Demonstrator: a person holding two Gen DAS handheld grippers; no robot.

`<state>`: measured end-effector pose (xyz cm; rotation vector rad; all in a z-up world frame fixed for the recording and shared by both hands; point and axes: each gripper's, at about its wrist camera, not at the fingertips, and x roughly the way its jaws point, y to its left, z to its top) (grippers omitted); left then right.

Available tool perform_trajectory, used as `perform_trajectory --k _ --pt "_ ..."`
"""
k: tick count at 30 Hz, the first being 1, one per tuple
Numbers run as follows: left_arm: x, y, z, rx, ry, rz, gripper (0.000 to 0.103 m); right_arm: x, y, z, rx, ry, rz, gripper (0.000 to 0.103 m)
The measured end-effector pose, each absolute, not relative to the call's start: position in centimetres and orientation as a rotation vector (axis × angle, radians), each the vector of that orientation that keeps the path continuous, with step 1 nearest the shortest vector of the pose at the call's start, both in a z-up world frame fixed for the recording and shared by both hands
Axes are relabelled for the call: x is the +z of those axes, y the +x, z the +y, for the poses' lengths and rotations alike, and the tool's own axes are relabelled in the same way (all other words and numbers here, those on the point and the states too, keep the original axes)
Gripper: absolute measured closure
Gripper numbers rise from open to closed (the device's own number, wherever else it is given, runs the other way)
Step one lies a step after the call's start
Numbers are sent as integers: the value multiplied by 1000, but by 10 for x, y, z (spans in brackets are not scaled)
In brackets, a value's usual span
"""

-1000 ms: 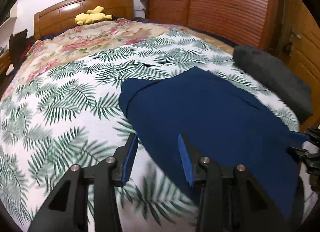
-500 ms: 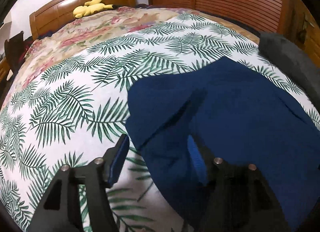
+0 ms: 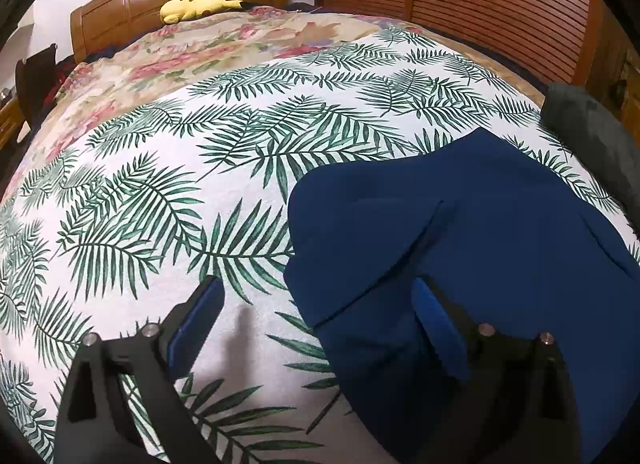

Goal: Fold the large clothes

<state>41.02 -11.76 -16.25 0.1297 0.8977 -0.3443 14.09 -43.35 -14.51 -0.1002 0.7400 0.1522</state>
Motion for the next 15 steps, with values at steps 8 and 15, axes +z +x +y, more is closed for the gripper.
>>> perform_trajectory --k 8,15 --pt "-160 402 -117 -360 105 886 7 -163 144 -442 141 -94 812 56" --pt "-153 401 -117 -380 67 871 16 -175 164 -438 201 3 821 56"
